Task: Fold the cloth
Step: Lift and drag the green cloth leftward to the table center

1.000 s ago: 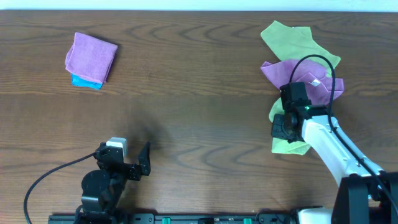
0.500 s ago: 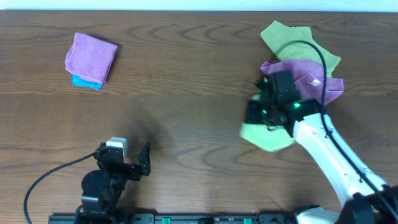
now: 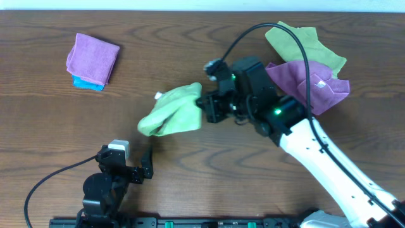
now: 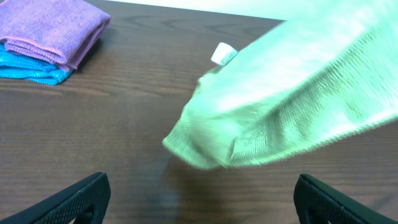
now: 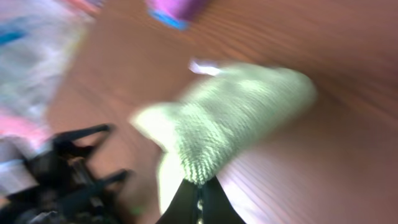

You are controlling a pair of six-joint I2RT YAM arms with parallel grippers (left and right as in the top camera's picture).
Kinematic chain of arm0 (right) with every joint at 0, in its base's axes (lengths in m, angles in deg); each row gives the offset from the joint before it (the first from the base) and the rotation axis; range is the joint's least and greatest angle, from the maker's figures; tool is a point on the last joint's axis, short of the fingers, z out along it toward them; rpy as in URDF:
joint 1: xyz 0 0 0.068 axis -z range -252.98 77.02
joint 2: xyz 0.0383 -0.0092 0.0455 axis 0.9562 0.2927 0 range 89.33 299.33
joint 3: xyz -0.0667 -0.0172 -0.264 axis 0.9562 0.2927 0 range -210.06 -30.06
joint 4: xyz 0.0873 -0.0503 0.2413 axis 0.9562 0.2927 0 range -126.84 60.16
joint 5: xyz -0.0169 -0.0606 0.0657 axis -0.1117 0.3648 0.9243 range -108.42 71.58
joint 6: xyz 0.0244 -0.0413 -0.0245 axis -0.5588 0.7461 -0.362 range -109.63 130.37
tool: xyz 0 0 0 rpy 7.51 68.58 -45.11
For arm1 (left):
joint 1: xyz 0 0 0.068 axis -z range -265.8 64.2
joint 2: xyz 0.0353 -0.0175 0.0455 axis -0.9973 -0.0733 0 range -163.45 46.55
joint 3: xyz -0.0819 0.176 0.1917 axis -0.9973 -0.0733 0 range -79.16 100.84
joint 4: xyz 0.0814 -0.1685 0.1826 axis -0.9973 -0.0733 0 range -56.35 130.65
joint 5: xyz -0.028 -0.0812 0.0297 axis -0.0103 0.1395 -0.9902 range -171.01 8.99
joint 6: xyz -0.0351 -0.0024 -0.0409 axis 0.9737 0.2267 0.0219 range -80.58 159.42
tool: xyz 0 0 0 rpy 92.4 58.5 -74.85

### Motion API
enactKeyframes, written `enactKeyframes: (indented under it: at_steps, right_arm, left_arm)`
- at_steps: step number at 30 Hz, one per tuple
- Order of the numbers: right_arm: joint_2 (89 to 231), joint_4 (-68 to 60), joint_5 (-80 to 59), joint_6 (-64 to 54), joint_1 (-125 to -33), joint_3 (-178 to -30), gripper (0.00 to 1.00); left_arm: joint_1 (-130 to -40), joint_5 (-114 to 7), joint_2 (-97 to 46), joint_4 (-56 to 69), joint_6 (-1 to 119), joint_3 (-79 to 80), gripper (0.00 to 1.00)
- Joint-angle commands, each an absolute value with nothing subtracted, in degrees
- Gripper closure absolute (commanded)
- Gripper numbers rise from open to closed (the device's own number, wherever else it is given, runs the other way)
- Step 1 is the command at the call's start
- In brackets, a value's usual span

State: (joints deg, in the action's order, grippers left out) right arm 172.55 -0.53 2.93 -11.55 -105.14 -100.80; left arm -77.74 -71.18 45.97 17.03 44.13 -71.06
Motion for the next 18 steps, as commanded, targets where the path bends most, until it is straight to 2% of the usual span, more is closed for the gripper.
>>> enactKeyframes:
  at_steps: [1,2,8,13,18]
  right_arm:
    - [173.3,6.6,-17.7,-15.4,-101.4,-100.6,0.06]
    - [173.7,8.9,-20.7,-15.6,-100.5,-100.5,0.01]
    - [174.5,12.9,-21.0,-14.6,-97.8,-100.5,0.01]
    - [175.0,11.9,-13.8,-4.9,-99.4,-100.5,0.01]
    - [178.3,10.0,-9.9,5.6,-104.3,-100.4,0.12]
  left_arm:
    - [-77.5,-72.0,46.3,16.9,44.8,-72.2,0.05]
    - [-77.5,-72.0,46.3,16.9,44.8,-72.2,0.05]
    - [-77.5,-72.0,46.3,16.9,44.8,-72.2,0.05]
    - [-77.5,-72.0,46.3,16.9,44.8,-72.2,0.05]
    - [-77.5,-72.0,46.3,16.9,44.8,-72.2,0.05]
